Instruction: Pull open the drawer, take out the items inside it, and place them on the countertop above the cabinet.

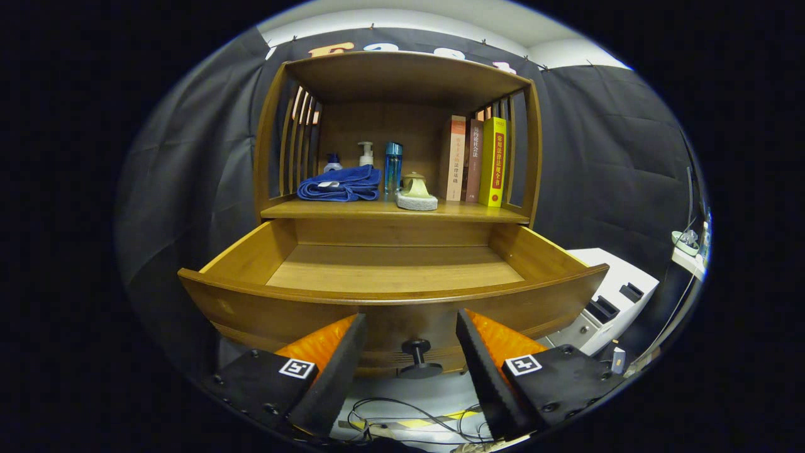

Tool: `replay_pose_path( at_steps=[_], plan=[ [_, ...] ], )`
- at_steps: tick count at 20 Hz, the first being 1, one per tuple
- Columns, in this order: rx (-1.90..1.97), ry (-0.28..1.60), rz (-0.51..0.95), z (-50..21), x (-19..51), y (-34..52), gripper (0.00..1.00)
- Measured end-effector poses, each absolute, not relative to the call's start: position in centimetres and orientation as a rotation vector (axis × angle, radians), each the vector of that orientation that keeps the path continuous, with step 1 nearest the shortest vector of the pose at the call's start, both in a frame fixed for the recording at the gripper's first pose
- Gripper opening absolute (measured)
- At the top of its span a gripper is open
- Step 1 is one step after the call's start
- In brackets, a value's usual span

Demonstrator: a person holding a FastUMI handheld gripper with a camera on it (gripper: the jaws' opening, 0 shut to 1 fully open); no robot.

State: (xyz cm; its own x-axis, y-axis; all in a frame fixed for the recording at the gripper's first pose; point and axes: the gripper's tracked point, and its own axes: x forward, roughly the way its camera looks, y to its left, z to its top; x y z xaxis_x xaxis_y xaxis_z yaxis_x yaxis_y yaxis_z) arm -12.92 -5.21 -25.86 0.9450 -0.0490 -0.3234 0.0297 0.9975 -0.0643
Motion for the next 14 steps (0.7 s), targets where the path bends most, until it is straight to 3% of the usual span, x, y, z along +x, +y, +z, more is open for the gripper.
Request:
replay_pose_path(
  at_steps=[14],
  plan=[
    [-0.01, 0.352, -0.057, -26.5, -9.2, -4.2, 0.94]
  ],
)
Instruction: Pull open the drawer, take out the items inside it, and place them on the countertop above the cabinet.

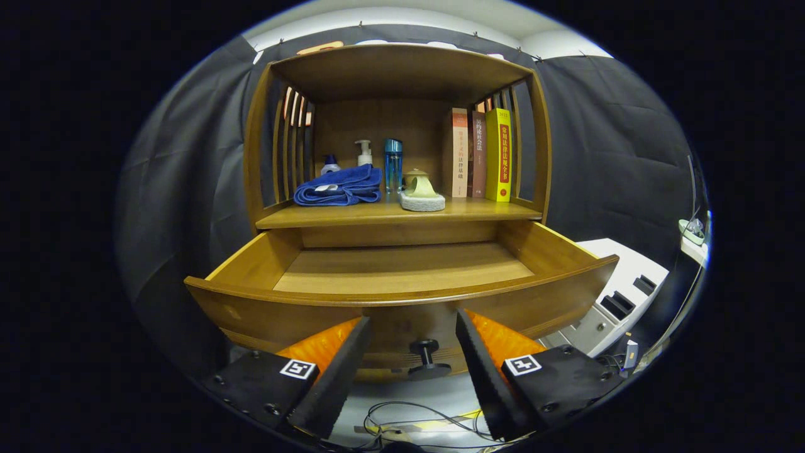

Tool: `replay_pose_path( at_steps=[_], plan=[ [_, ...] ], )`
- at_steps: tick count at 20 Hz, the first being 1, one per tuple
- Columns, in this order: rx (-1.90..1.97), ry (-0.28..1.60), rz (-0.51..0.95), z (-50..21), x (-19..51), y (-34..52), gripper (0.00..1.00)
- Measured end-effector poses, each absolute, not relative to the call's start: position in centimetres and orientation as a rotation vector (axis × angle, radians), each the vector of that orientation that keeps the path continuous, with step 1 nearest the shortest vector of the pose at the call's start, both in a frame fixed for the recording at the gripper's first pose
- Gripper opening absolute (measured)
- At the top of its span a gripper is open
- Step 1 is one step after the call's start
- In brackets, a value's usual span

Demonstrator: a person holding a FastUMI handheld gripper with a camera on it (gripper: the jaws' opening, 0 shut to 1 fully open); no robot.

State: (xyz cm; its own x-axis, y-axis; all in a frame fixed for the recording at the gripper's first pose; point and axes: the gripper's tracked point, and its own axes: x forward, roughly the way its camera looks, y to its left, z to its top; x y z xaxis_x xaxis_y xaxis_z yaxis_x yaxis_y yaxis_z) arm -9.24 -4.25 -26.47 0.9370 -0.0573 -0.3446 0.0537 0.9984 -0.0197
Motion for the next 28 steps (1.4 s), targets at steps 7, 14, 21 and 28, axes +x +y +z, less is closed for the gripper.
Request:
replay_pose_path(
  at_steps=[7, 14, 21, 28],
  plan=[
    [-0.024, 0.316, -0.097, -26.1, -4.1, -4.3, 0.94],
    [-0.078, 0.333, -0.115, -27.4, 1.3, -3.8, 0.94],
    [-0.105, 0.361, -0.13, -29.0, 6.0, -3.2, 0.94],
    [-0.12, 0.373, -0.119, -30.1, 6.9, -2.9, 0.91]
  ],
)
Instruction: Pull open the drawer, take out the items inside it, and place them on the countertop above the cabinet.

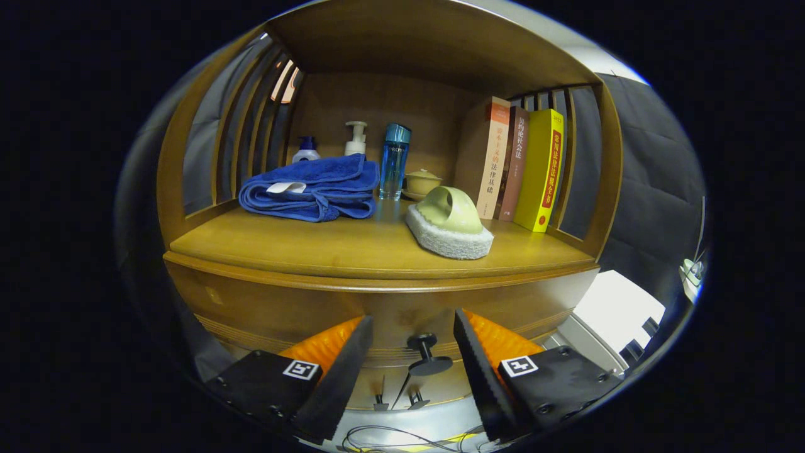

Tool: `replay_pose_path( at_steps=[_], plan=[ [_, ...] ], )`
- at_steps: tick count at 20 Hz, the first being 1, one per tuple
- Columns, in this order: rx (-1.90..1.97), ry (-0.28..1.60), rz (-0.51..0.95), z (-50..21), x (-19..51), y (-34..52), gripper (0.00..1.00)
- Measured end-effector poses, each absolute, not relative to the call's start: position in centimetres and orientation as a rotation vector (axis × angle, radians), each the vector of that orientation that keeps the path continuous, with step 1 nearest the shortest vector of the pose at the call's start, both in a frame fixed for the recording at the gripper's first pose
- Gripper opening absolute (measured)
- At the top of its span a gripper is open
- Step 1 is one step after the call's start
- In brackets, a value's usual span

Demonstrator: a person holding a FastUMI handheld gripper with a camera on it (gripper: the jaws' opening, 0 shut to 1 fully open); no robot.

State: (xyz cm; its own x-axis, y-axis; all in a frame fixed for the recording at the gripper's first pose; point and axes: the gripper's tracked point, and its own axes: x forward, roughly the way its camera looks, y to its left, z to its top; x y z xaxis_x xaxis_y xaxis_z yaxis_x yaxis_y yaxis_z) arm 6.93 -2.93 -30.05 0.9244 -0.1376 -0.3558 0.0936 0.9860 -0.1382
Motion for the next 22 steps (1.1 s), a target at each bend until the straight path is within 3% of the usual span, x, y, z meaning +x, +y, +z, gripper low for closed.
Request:
replay_pose_path(
  at_steps=[8, 22],
  plan=[
    [-0.083, 0.328, -0.081, -26.0, 6.3, -1.8, 0.98],
    [-0.078, 0.171, 0.01, -6.0, 3.6, 1.3, 0.98]
  ],
)
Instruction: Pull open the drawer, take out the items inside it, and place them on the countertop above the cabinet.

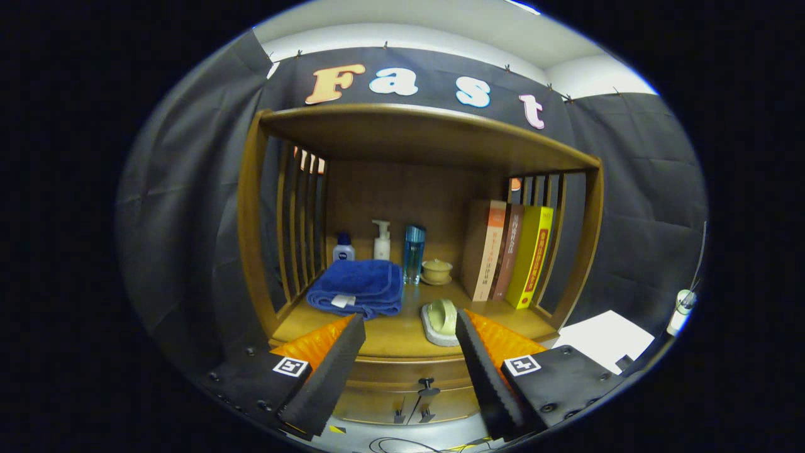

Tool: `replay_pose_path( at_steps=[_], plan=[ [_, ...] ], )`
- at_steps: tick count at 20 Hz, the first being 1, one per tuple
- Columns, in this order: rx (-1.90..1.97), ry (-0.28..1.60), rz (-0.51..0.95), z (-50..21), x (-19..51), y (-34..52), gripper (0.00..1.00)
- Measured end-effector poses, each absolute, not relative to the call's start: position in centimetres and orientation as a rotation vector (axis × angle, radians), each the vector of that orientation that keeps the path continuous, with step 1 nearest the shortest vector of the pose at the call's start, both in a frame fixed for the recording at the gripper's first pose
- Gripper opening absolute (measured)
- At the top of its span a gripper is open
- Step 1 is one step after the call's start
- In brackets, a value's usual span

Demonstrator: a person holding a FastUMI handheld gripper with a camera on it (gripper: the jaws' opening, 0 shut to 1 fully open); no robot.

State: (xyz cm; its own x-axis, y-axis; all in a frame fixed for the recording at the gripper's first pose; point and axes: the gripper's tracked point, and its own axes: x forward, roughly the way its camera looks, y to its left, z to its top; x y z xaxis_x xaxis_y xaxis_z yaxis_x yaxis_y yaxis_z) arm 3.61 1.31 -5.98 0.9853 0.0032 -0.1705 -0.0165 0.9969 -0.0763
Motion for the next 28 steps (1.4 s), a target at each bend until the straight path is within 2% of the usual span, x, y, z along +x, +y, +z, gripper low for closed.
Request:
replay_pose_path(
  at_steps=[8, 28],
  plan=[
    [-0.055, 0.146, 0.038, -2.6, 2.6, 2.8, 0.98],
    [-0.049, 0.165, 0.051, -4.0, 3.0, 4.1, 0.98]
  ],
)
